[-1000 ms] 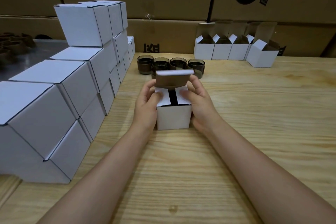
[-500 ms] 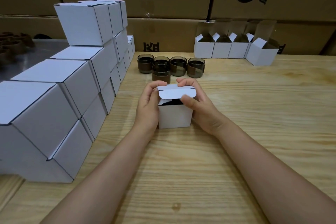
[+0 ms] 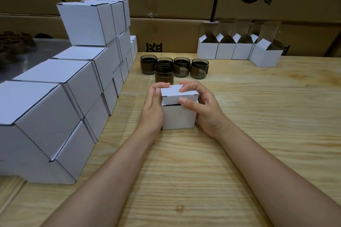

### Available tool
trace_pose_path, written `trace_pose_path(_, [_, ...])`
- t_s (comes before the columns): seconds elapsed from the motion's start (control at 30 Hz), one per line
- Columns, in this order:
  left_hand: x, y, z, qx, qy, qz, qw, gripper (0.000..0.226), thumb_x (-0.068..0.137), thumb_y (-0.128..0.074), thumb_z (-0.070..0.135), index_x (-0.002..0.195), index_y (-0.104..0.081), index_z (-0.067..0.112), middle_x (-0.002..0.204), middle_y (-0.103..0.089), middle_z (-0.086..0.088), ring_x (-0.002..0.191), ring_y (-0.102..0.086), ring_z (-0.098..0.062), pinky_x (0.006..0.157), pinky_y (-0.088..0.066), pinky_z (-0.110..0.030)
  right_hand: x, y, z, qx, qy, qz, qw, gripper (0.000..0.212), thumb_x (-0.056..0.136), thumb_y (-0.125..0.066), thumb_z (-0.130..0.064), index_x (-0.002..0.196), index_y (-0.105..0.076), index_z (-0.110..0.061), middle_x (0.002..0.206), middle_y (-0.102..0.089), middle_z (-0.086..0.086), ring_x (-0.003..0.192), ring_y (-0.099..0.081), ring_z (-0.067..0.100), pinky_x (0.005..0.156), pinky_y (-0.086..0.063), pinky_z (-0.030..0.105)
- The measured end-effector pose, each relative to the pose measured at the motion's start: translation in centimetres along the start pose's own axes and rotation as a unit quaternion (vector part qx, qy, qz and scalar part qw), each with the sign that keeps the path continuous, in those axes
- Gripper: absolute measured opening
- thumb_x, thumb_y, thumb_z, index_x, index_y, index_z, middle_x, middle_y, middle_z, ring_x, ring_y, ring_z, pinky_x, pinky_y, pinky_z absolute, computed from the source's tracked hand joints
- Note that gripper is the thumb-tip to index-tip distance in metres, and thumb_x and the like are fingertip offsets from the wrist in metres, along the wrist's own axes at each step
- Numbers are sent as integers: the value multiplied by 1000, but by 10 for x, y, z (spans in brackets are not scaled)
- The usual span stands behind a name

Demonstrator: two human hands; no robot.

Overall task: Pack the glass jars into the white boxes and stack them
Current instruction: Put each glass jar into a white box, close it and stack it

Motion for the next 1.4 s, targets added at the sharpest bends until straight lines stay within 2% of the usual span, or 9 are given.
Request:
trace_pose_path(0.1, [0,1,-1,-14,3,-9,1000,32,104,-31,38,90,-60,43,92,-66,23,83,-63,-10,61,-55,-25,0,0,1,-5,-4,8,1000,25,71,-69,-10,76,-67,-35,114,-56,-9,108,-55,11,82,-48,28])
trace_pose_path(0.23, [1,-1,-2,-70,42,-48,995,26,99,-36,47,100,-57,31,113,-64,-1,91,-63,-20,68,-54,-35,0,1,-1,5,-21,-4,1000,25,69,-68,-8,73,-67,-33,116,-55,-7,106,-56,11,82,-48,30])
trace_pose_path(0.43, [1,-1,-2,-104,39,-76,991,23,73,-55,29,96,-53,29,104,-60,5,86,-61,-13,71,-51,-34,-1,5,1,-2,-34,-16,999,8,74,-61,-15,77,-65,-21,121,-52,-2,113,-53,18,90,-43,32])
trace_pose_path(0.63, [1,0,-1,-128,29,-77,988,31,67,-54,18,97,-53,25,101,-60,8,75,-63,-3,62,-51,-23,3,7,3,-41,-58,4,997,15,74,-53,-19,70,-68,-21,125,-51,5,123,-46,23,99,-35,37])
trace_pose_path(0.83, [0,1,0,-131,36,-69,988,31,70,-55,22,100,-57,25,103,-58,5,87,-58,-14,68,-49,-29,-2,24,-2,-11,-104,-97,990,26,80,-54,-14,105,-61,-15,115,-55,1,103,-56,16,90,-45,31])
trace_pose_path(1.03, [4,4,-2,-162,55,-28,985,23,96,-45,42,108,-58,27,109,-60,-2,93,-60,-15,73,-53,-28,-3,27,-8,-139,-83,-71,984,42,72,-75,-9,108,-59,-21,128,-55,-3,115,-57,12,87,-50,27])
trace_pose_path(1.17, [7,6,-5,-166,79,47,982,37,98,-34,47,119,-53,23,120,-62,-5,112,-59,-20,97,-47,-39,1,22,-21,-166,-69,-16,984,44,71,-79,2,103,-60,-20,123,-58,-2,110,-60,14,88,-54,28])
trace_pose_path(1.3, [10,5,-5,-182,90,119,972,23,104,-30,35,104,-52,26,107,-62,-3,107,-57,-20,94,-45,-36,19,-2,-61,-129,16,62,990,55,66,-85,-15,110,-54,-25,117,-60,-3,97,-63,5,76,-53,21])
trace_pose_path(1.4, [11,6,-4,-205,101,126,965,14,101,-36,28,101,-50,25,102,-62,-7,107,-57,-20,92,-45,-36,44,-38,-92,-148,59,44,986,78,63,-82,-29,130,-44,-23,129,-57,-2,107,-61,7,85,-53,25])
Point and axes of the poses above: each hand's wrist, its own x-axis towards the middle knuckle, its own y-axis out of the back of the hand, z = x × y, the point moved 2 cm from there along x, towards the middle knuckle
